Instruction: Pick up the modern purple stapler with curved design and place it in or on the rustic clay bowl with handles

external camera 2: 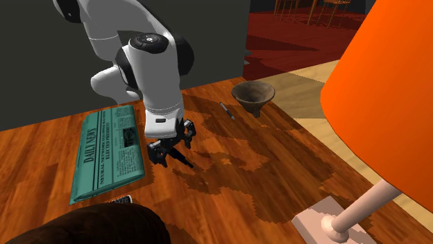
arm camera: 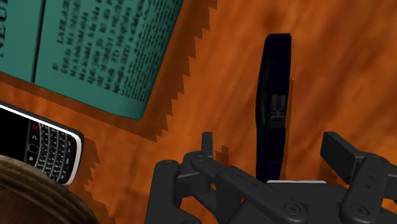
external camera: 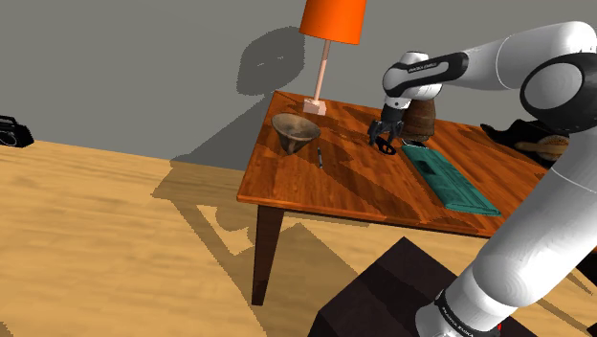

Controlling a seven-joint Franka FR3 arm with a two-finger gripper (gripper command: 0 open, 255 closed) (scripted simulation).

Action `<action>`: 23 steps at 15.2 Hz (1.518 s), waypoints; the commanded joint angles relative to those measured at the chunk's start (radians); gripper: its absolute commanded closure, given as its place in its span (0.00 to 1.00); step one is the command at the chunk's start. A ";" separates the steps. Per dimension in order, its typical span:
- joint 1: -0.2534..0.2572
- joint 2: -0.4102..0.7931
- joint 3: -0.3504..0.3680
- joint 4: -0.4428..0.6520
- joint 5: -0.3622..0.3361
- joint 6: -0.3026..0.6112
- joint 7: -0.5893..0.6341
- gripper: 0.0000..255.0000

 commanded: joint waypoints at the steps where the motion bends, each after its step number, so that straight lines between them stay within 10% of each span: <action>1: 0.000 0.001 0.000 -0.003 0.000 0.005 -0.001 0.00; 6: 0.000 0.001 0.000 -0.003 0.000 0.004 -0.001 0.00; 7: 0.000 0.001 0.000 -0.003 0.000 0.004 -0.001 1.00; 23: 0.001 -0.021 0.001 0.067 -0.008 -0.086 0.005 1.00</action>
